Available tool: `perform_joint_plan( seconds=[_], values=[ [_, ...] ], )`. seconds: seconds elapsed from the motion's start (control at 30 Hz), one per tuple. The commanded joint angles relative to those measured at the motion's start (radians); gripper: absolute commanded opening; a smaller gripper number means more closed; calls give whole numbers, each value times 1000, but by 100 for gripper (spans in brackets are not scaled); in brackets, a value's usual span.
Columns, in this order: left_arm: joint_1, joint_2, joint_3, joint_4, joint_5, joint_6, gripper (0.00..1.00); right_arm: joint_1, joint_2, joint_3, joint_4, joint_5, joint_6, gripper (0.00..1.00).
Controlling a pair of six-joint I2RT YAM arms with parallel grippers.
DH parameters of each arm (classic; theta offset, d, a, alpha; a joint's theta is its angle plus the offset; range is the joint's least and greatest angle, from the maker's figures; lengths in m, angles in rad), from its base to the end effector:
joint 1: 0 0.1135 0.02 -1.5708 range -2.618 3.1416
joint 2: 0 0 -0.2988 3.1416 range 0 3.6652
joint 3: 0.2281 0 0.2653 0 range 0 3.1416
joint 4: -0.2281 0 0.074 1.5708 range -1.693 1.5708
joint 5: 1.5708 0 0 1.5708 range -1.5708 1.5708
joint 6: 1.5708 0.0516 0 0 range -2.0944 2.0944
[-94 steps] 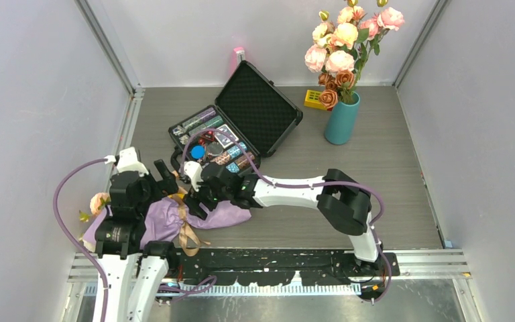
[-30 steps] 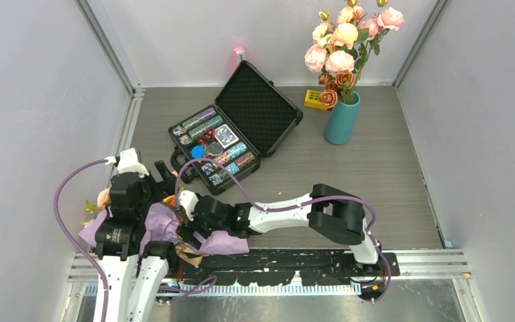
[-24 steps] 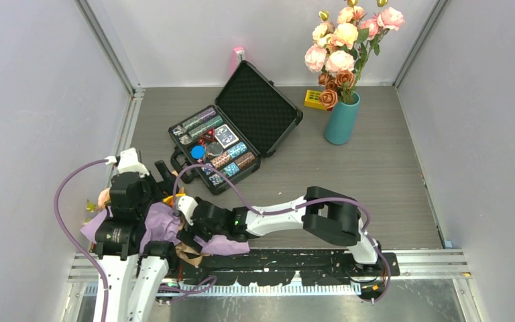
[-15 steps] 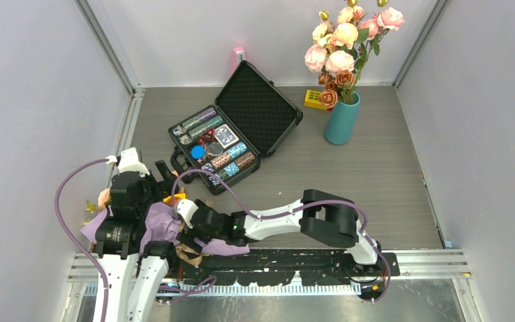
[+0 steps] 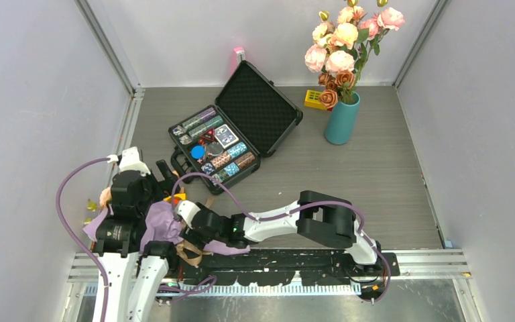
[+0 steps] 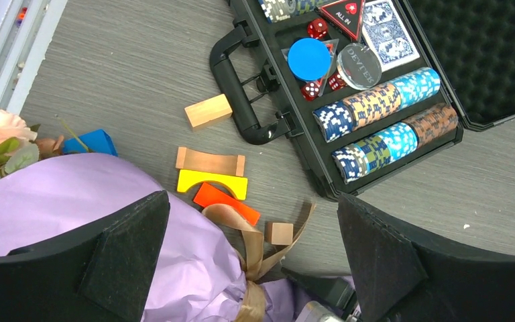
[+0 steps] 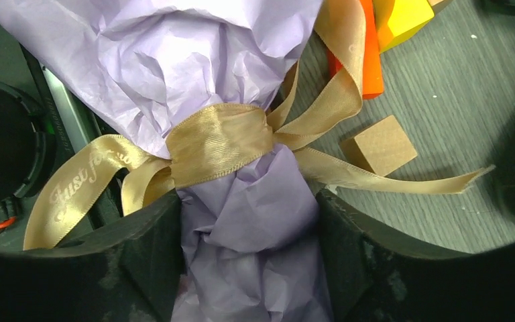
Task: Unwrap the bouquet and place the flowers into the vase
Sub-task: Pick up the fake flower from the corner of the board.
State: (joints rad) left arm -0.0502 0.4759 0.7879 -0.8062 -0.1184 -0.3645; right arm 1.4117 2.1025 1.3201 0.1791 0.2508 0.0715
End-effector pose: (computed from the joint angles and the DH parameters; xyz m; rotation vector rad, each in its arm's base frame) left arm 0.0924 0.0015 0.3274 -0.3949 2.0258 -0.1339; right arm 0.0917 0.4908 0.1611 -1.2558 1.8201 0.5779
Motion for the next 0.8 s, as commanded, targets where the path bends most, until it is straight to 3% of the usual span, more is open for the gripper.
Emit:
perform_joint_plan(
  seconds=[0.0, 0.07, 0.4, 0.5, 0.77],
  values=[
    [5, 0, -1, 24, 9, -11, 100, -13, 48, -24, -45, 44, 11, 59],
    [5, -4, 2, 24, 25, -9, 100, -13, 36, -34, -34, 47, 21, 49],
    [5, -48, 1, 78, 141, 28, 100, -18, -102, -81, 45, 58, 143, 18],
    [4, -43, 18, 79, 207, 9, 100, -19, -172, -127, 115, 57, 193, 2],
    [5, -13, 164, 69, 463, -97, 100, -20, -350, -209, 230, 91, 222, 0]
  ],
)
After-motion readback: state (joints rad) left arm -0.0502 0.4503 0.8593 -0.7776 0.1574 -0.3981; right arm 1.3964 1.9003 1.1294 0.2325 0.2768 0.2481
